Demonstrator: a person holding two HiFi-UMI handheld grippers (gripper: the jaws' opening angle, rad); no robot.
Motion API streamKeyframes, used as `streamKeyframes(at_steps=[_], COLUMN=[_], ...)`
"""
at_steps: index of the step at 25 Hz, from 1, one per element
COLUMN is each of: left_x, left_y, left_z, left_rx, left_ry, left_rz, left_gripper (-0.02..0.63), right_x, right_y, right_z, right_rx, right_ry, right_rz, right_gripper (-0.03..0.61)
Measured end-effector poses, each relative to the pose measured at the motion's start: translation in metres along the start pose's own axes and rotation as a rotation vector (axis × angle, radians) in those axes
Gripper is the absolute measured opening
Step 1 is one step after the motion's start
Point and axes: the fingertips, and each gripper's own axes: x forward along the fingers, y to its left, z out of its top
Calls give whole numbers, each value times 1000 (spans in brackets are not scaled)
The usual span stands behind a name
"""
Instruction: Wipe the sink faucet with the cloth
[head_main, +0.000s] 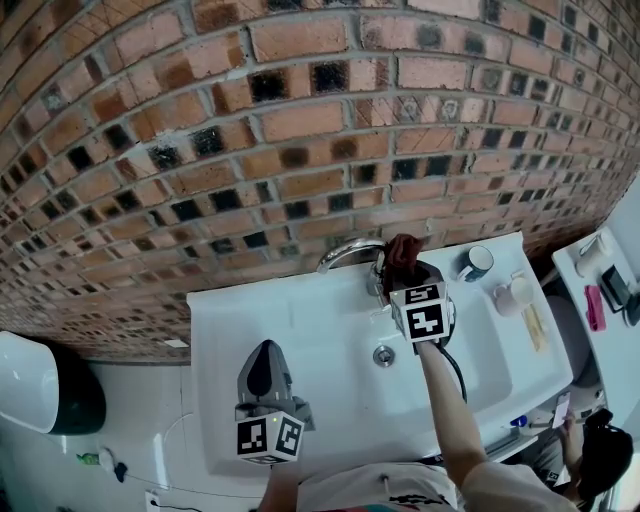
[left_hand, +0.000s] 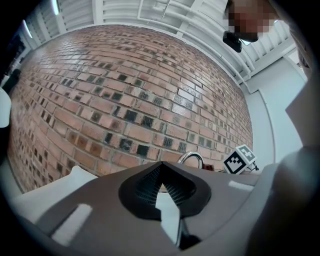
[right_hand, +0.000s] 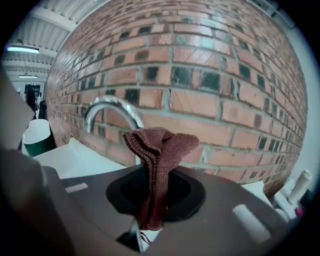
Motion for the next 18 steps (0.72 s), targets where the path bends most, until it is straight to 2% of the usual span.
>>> streamKeyframes(at_steps=[2,6,11,14,16,18], left_x=[1,5,7,6,4,1], left_y=[-2,0,3,1,2,7], left_z=[-3,-7,-12,-11,-10,-8], left_rx=[-1,3,-2,-2,-2,1], left_ry=[7,14,29,25,24,20], left_rz=[-3,-5,10,5,5,17], left_gripper=[5,5,4,5,5,5], right_x=[13,16,15,27,33,34], right_y=[11,18,49,73,81,80], right_z=[-23,-32,-51,-71,-81,-83], right_rx=[-22,-21,-133,-225,-284,-272], right_ry=[68,76,98,159,195,211], right_rz=[11,10,81,141,149,144], right_gripper=[46,46,46,46,46,46])
